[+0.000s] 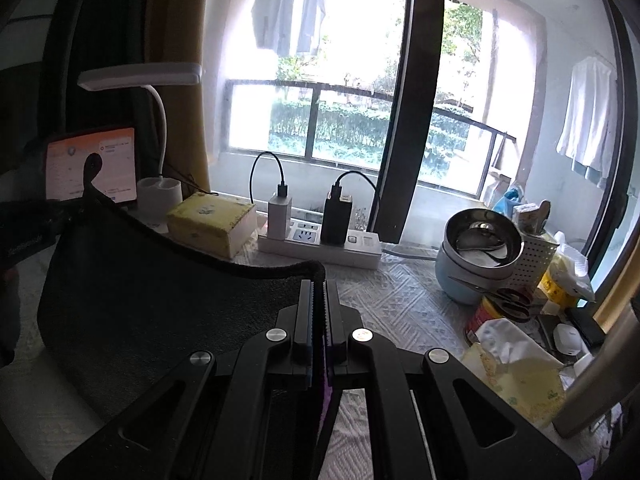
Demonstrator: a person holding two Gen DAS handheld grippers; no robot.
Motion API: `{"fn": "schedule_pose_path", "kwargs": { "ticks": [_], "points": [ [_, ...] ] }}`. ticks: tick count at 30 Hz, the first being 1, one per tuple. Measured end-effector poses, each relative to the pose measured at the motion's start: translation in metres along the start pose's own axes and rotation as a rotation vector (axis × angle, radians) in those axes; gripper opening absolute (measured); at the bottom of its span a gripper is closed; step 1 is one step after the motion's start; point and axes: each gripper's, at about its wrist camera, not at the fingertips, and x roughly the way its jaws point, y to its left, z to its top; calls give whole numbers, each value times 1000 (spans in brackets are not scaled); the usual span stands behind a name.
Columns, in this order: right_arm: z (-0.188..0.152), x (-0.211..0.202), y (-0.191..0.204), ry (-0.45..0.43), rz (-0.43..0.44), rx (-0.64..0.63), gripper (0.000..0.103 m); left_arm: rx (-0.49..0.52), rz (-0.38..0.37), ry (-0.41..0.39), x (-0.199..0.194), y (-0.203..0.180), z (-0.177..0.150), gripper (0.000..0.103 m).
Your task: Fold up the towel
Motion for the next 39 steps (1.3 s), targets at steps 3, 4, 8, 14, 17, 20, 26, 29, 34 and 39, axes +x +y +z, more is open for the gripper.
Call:
{"fn": "schedule_pose_path", "kwargs": {
  "ticks": [3,4,8,14,17,20,26,29,34,39],
  "points": [
    [-3,16,-5,32,2,11,5,-6,6,35,14,3,-4,5],
    [-4,21,-6,41,1,14,5,-3,10,49,21,3,-5,5],
    [-12,40,-11,80,10,32,5,-1,23,97,41,6,-12,5],
    [-23,64,-12,140,7,39,5,-43,14,198,72,13,-23,5],
    [-27,72,-15,172,7,62,5,-52,21,216,76,13,-24,6],
    [-27,76,-16,187,3,76,5,-60,27,257,85,15,-26,7],
    [-30,86,-16,249,-13,87,5,-73,35,310,91,18,-28,8],
    [-30,89,-18,275,-17,99,5,-64,25,329,91,16,-29,8],
    [-31,85,-19,268,-27,106,18,-54,45,323,85,17,-26,12],
    [-30,81,-17,257,-41,106,37,-58,52,307,77,18,-26,30]
  ]
}}
